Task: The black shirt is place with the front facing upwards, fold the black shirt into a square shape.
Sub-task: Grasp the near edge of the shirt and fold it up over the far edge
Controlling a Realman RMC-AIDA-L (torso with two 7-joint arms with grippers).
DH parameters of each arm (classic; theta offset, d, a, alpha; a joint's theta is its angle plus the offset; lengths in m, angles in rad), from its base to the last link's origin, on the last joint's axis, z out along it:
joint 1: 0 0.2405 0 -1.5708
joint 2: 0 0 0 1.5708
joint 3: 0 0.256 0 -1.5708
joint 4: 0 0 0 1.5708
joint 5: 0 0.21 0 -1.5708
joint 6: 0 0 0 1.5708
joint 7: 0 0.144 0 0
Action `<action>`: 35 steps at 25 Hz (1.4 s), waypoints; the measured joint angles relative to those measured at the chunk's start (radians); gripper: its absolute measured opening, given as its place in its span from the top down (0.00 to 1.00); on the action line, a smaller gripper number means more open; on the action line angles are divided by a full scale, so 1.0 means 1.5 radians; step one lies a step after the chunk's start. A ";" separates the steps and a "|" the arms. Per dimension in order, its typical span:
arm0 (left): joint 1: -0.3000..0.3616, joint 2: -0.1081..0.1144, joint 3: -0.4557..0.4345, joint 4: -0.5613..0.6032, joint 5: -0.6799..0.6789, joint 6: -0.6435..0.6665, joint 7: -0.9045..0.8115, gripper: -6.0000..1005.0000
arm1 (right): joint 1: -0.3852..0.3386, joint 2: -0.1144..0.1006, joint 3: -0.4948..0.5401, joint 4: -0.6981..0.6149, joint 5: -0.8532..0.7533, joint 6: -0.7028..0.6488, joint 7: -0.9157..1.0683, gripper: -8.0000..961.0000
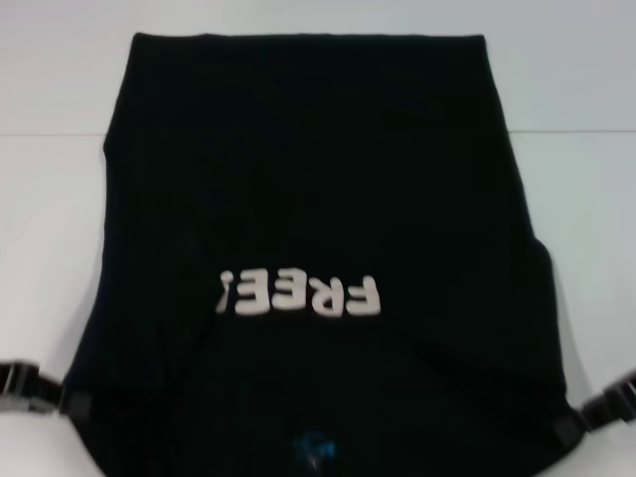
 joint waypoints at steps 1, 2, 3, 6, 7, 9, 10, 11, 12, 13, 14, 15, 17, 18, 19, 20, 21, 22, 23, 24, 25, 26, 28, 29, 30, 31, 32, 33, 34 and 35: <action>0.003 -0.001 0.002 0.000 0.006 0.018 0.008 0.96 | -0.004 -0.001 -0.001 0.000 -0.001 -0.016 -0.011 0.91; 0.006 -0.002 0.004 -0.001 0.013 0.036 0.017 0.96 | -0.008 -0.002 -0.004 0.001 -0.003 -0.032 -0.021 0.91; 0.008 -0.004 0.004 -0.001 0.020 0.050 0.024 0.96 | -0.013 -0.002 -0.007 0.004 -0.007 -0.047 -0.030 0.91; 0.014 -0.009 0.016 -0.009 0.035 0.087 0.035 0.96 | -0.023 0.002 -0.019 0.008 -0.029 -0.087 -0.059 0.91; 0.016 -0.010 0.024 -0.013 0.037 0.095 0.036 0.96 | -0.027 0.003 -0.026 0.009 -0.035 -0.096 -0.068 0.91; 0.018 -0.013 0.042 -0.018 0.044 0.107 0.038 0.96 | -0.032 0.006 -0.042 0.013 -0.040 -0.103 -0.077 0.91; 0.019 -0.015 0.050 -0.019 0.049 0.112 0.039 0.96 | -0.034 0.007 -0.048 0.015 -0.041 -0.103 -0.078 0.91; 0.019 -0.017 0.054 -0.020 0.051 0.113 0.042 0.96 | -0.034 0.008 -0.049 0.016 -0.042 -0.103 -0.080 0.91; 0.018 -0.018 0.057 -0.021 0.051 0.114 0.044 0.96 | -0.035 0.009 -0.049 0.016 -0.042 -0.101 -0.081 0.91; 0.016 -0.020 0.059 -0.022 0.050 0.114 0.047 0.96 | -0.034 0.010 -0.047 0.016 -0.041 -0.099 -0.082 0.91; 0.013 -0.021 0.057 -0.024 0.048 0.114 0.048 0.96 | -0.032 0.010 -0.041 0.016 -0.040 -0.096 -0.082 0.91; 0.007 -0.022 0.049 -0.025 0.043 0.112 0.048 0.96 | -0.030 0.010 -0.031 0.017 -0.039 -0.092 -0.081 0.91; -0.004 -0.022 0.022 -0.026 0.031 0.109 0.047 0.96 | -0.024 0.010 0.001 0.017 -0.037 -0.082 -0.075 0.91; -0.010 -0.022 -0.001 -0.026 0.023 0.106 0.045 0.96 | -0.022 0.010 0.024 0.018 -0.036 -0.076 -0.071 0.91; -0.017 -0.021 -0.031 -0.027 0.016 0.101 0.041 0.96 | -0.020 0.009 0.050 0.018 -0.036 -0.069 -0.067 0.91; -0.024 -0.020 -0.060 -0.027 0.009 0.091 0.035 0.96 | -0.018 0.007 0.083 0.018 -0.035 -0.062 -0.061 0.91; -0.032 -0.018 -0.087 -0.027 0.003 0.075 0.026 0.96 | -0.016 0.003 0.121 0.018 -0.034 -0.054 -0.054 0.91; -0.037 -0.018 -0.111 -0.027 -0.003 0.057 0.017 0.96 | -0.015 0.000 0.161 0.018 -0.025 -0.045 -0.046 0.91; -0.042 -0.016 -0.140 -0.027 -0.013 0.033 0.009 0.95 | -0.015 -0.002 0.192 0.019 -0.015 -0.037 -0.039 0.91; -0.045 -0.016 -0.157 -0.027 -0.022 0.014 0.005 0.95 | -0.016 -0.007 0.226 0.019 0.003 -0.027 -0.031 0.91; -0.048 -0.015 -0.178 -0.027 -0.037 -0.012 0.001 0.95 | -0.019 -0.011 0.250 0.023 0.027 -0.017 -0.026 0.91; -0.050 -0.016 -0.198 -0.028 -0.060 -0.046 -0.001 0.95 | -0.022 -0.014 0.265 0.026 0.049 -0.007 -0.023 0.91; -0.049 -0.019 -0.214 -0.033 -0.101 -0.104 0.000 0.95 | -0.030 -0.018 0.286 0.036 0.098 0.022 -0.019 0.91; -0.048 -0.023 -0.218 -0.039 -0.124 -0.130 0.004 0.95 | -0.036 -0.019 0.293 0.044 0.130 0.044 -0.020 0.91; -0.045 -0.028 -0.220 -0.053 -0.162 -0.171 0.015 0.95 | -0.040 -0.019 0.296 0.051 0.152 0.064 -0.023 0.91; -0.043 -0.033 -0.222 -0.065 -0.188 -0.201 0.026 0.95 | -0.046 -0.017 0.298 0.060 0.182 0.090 -0.030 0.91; -0.043 -0.038 -0.222 -0.076 -0.208 -0.226 0.036 0.95 | -0.053 -0.014 0.299 0.072 0.213 0.117 -0.041 0.91; -0.042 -0.043 -0.223 -0.086 -0.226 -0.251 0.047 0.95 | -0.057 -0.012 0.298 0.081 0.237 0.143 -0.054 0.91; -0.042 -0.049 -0.223 -0.098 -0.244 -0.282 0.061 0.95 | -0.061 -0.008 0.297 0.090 0.256 0.163 -0.067 0.91; -0.042 -0.056 -0.223 -0.106 -0.258 -0.308 0.075 0.95 | -0.063 -0.003 0.295 0.100 0.270 0.195 -0.086 0.91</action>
